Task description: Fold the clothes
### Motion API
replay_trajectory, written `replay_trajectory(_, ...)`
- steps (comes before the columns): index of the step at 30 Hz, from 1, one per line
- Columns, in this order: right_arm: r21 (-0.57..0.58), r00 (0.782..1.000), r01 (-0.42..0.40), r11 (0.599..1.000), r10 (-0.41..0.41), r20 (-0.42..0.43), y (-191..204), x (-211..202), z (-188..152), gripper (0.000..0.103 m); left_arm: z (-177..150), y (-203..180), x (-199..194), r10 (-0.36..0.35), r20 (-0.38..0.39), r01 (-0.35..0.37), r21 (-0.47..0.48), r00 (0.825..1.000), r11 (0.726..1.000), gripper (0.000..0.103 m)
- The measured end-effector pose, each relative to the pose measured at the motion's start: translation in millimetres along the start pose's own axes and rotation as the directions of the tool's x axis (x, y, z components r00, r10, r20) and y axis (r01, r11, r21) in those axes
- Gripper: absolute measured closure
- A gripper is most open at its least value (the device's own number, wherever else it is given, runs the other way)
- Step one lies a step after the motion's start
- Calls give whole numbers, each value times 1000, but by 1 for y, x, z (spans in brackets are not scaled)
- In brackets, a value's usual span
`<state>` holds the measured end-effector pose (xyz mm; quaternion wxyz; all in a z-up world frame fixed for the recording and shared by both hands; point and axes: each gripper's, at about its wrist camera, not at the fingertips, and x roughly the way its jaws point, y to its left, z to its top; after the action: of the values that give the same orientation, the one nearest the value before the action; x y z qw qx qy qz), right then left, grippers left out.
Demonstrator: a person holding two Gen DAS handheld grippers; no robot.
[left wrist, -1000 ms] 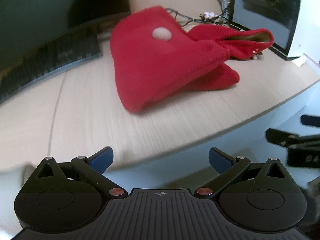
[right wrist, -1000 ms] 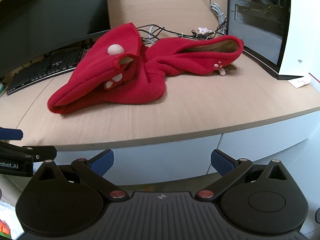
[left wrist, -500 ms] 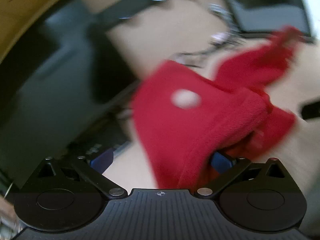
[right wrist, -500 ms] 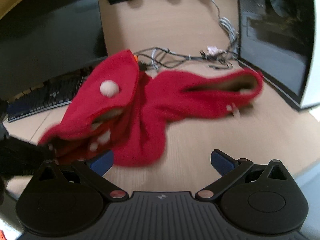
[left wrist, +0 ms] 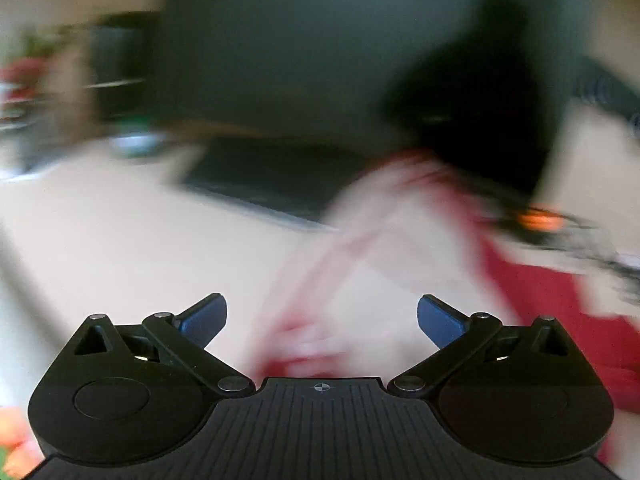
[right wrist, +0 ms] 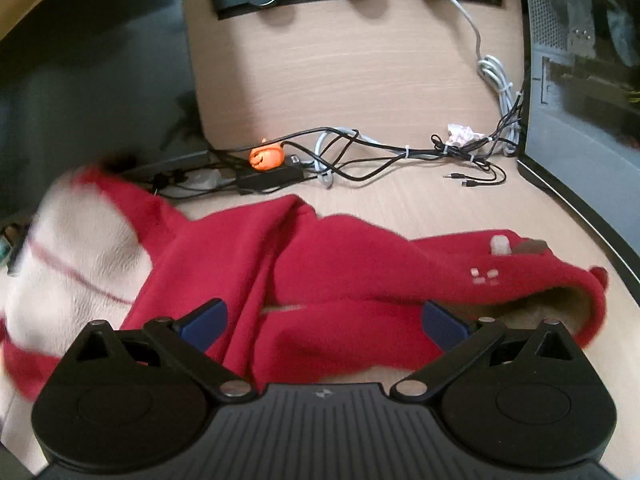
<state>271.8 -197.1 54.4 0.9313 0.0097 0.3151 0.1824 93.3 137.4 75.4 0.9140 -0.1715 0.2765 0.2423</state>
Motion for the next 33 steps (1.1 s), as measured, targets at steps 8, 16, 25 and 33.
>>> replay_trajectory(8, -89, 994, 93, 992, -98, -54, -42, 3, 19, 0, -8, -123, 81, -360, -321, 428, 171, 876, 888, 0)
replay_trajectory(16, -410, 883, 252, 877, -381, -273, -110, 58, 24, 0, -43, -200, 124, -396, -521, 525, 123, 756, 842, 0)
replay_trajectory(25, -310, 968, 250, 917, -230, 102, -69, 119, 153, 0, -24, -247, 111, -563, -499, 670, 47, 659, 741, 0)
replay_trajectory(33, -245, 998, 19, 969, -34, -60, -20, 105, 83, 0, 1, -184, 141, -184, -378, 304, 287, 907, 908, 0)
